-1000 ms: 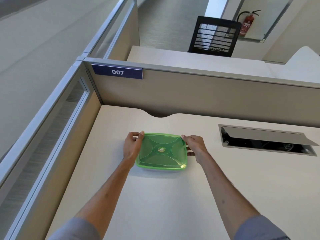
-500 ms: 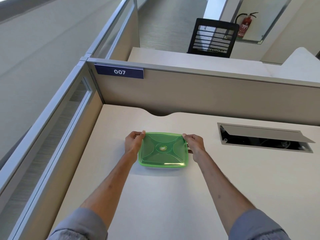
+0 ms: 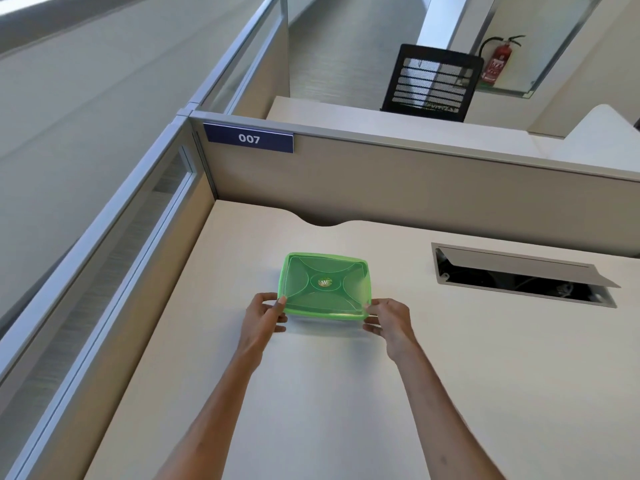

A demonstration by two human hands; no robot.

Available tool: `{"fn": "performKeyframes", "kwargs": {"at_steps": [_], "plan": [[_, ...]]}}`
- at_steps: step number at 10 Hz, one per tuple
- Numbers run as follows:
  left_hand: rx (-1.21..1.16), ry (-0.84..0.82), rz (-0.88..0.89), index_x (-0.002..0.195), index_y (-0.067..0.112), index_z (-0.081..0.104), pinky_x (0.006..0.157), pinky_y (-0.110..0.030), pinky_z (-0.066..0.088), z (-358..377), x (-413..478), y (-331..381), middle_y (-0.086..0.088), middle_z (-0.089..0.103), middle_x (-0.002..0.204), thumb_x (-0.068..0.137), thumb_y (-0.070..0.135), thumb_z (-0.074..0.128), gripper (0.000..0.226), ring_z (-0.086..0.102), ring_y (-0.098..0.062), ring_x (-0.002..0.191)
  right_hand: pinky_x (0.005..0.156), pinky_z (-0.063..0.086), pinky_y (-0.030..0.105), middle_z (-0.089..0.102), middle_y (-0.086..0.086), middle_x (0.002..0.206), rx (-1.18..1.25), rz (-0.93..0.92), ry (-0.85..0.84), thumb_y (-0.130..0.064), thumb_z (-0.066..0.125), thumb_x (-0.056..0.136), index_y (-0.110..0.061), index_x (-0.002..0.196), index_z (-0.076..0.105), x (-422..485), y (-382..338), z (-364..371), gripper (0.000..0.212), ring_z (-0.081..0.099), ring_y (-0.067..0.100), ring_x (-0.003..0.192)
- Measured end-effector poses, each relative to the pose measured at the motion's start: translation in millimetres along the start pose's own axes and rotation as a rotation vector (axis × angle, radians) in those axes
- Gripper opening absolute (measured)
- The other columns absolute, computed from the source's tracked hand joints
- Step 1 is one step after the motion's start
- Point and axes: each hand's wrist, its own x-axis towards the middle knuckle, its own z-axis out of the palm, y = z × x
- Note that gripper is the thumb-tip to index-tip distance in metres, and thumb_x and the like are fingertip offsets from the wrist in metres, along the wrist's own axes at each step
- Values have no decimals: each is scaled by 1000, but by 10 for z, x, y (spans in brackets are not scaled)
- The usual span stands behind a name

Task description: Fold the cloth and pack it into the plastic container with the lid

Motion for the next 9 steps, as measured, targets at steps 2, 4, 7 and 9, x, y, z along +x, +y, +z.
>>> {"fn": "performKeyframes", "kwargs": {"at_steps": [2, 4, 7, 9], "plan": [[-34, 71, 65, 125, 3, 62, 92, -50, 64, 108, -43, 12, -17, 67, 101, 109, 25, 68, 28, 71, -29, 86, 69, 56, 35, 69, 22, 91, 49, 15, 6, 13, 75, 91, 6, 91, 72, 22, -12, -17, 8, 59, 26, 61], [-2, 108, 82, 125, 8, 65, 84, -45, 65, 131, -148, -22, -20, 73, 102, 107, 34, 70, 32, 73, -28, 85, 66, 56, 35, 67, 18, 88, 43, 33, -35, 10, 72, 96, 6, 104, 70, -87, -56, -27, 9, 58, 26, 64], [462, 262, 222, 148, 19, 54, 111, -54, 52, 192, -259, 88, -10, 53, 150, 105, 65, 56, 63, 59, -32, 135, 94, 59, 47, 74, 12, 123, -367, -184, 119, -25, 67, 104, -10, 123, 65, -325, -119, -114, 25, 72, 35, 108], [931, 230, 682, 173, 22, 26, 138, -51, 17, 652, -470, 346, -3, 10, 185, 113, 54, 45, 70, 12, -22, 172, 125, 35, 49, 46, 5, 165, -1065, -779, 182, -34, 53, 110, -14, 158, 45, -470, -54, -190, 52, 42, 25, 153]]}}
